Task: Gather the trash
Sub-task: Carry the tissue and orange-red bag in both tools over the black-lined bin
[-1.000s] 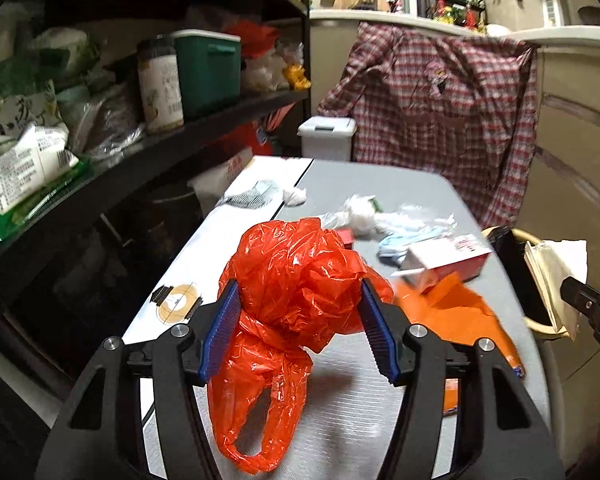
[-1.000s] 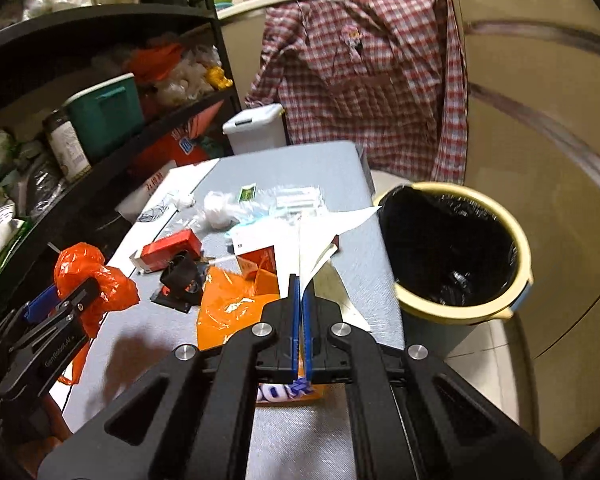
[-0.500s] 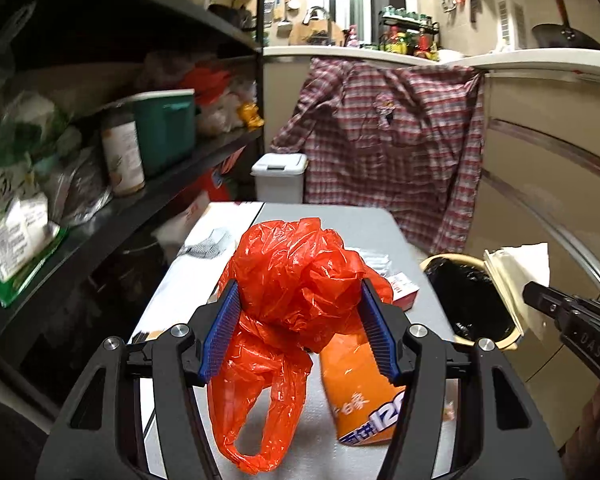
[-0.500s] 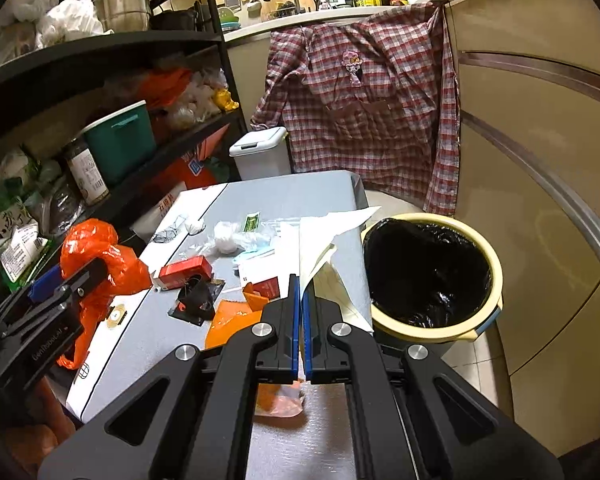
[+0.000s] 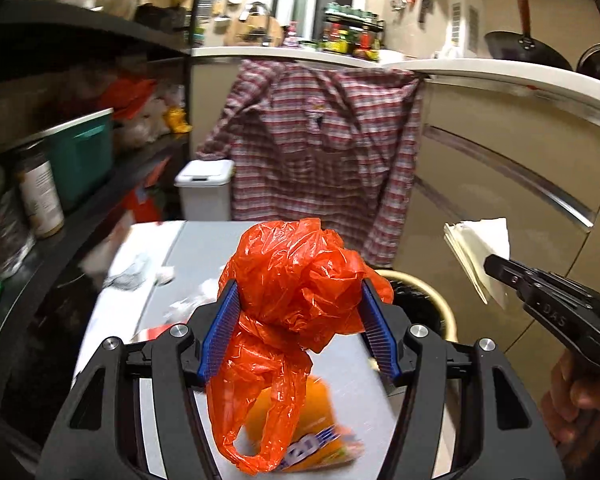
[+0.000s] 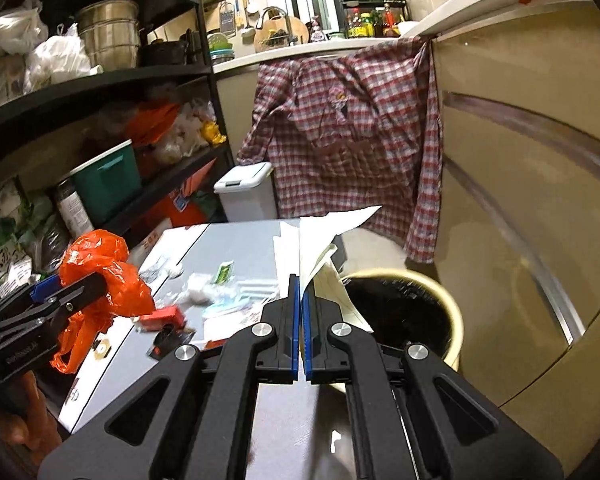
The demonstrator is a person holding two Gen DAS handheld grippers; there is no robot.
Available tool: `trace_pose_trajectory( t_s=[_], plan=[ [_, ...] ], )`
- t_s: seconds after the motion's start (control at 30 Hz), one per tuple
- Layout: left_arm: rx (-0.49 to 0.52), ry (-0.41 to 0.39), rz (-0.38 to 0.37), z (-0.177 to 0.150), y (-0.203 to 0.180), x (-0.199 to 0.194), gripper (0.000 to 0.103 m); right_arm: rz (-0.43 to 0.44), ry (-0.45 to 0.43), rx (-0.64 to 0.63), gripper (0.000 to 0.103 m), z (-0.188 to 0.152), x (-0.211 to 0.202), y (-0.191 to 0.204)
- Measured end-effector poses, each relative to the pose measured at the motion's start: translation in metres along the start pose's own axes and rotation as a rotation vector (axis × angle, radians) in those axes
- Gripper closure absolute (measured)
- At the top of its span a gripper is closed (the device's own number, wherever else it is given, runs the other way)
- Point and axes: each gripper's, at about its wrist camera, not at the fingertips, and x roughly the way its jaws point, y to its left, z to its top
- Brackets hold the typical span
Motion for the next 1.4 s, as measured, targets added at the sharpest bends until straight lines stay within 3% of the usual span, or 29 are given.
trace_pose_trajectory(
  t_s=[0.2, 0.4, 0.87, 1.07, 1.4],
  plan=[
    [0.063, -0.043, -0.062, 0.028, -0.027, 0.024, 0.044, -0.039, -0.034, 0.022, 0.101, 0.031, 0.008, -0.042],
    [0.058, -0.042, -0.097, 0.041, -0.049, 0.061, 0.044, -0.071, -0.081, 0.027, 0.101, 0.056, 0.023, -0.075],
    [0.052, -0.001, -0.148, 0.034, -0.097, 0.142, 0.043, -0.087, -0.063, 0.099, 0.1, 0.024, 0.066, -0.108],
    [0.088, -0.009, -0.155, 0.021, -0.106, 0.154, 0.043, -0.09, -0.047, 0.094, 0.1, 0.021, 0.087, -0.111],
    [0.107, 0.049, -0.159, 0.002, -0.112, 0.175, 0.043, -0.097, -0.033, 0.097, 0.097, 0.019, 0.103, -0.109]
  ],
)
